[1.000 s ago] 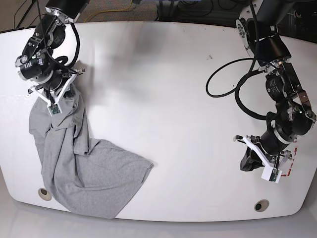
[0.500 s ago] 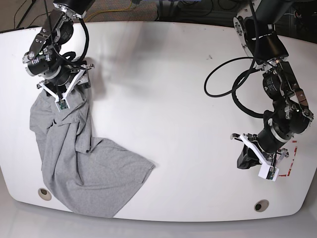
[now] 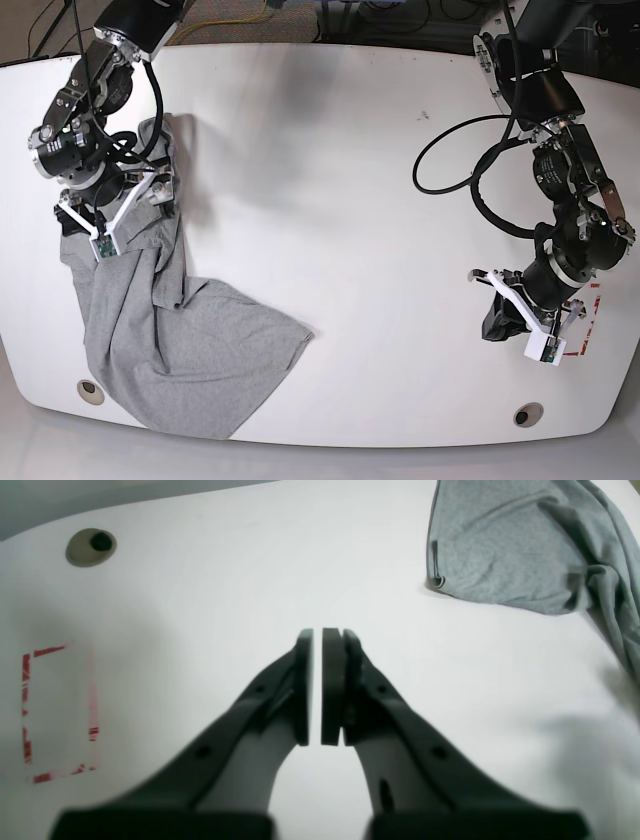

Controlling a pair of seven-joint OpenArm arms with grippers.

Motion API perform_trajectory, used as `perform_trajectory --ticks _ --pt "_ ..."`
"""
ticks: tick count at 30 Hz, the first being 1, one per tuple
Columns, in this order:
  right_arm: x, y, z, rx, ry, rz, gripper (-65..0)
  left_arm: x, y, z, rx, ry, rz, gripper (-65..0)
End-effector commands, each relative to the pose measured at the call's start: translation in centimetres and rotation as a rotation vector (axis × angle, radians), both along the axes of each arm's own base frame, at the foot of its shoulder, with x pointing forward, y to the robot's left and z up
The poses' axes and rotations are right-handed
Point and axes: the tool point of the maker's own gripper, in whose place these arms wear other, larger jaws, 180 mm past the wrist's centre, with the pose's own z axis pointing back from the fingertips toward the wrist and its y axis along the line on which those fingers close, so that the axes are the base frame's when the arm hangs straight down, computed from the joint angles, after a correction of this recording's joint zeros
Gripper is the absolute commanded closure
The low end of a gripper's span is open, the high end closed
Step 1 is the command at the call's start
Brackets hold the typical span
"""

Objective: Layout the t-shirt on the table in an organized manner, then fold the t-shirt properly
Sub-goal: 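Drag the shirt with the right gripper across the table and release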

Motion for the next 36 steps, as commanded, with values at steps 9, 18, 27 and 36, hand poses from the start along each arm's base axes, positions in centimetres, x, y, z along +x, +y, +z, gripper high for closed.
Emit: perform_trajectory --ticks 9,18,27,36 --pt "9.0 0.6 -0.9 0.096 -0.041 0.006 -63.9 0.5 1.6 2.5 0.032 -0.073 0.015 -1.3" --pt "14.7 4.2 -3.7 0.267 -0.065 0.071 -63.7 0.4 2.6 2.7 0.060 -0.074 0.028 -1.3" --pt "17.2 6.4 -6.4 0.381 -0.070 0.084 -63.7 0.2 4.2 3.0 0.063 -0.077 0.065 -1.3" --pt "16.9 7.5 -9.2 0.449 -0.064 0.079 -63.6 0.2 4.3 2.9 0.064 -0.074 0.068 -1.3"
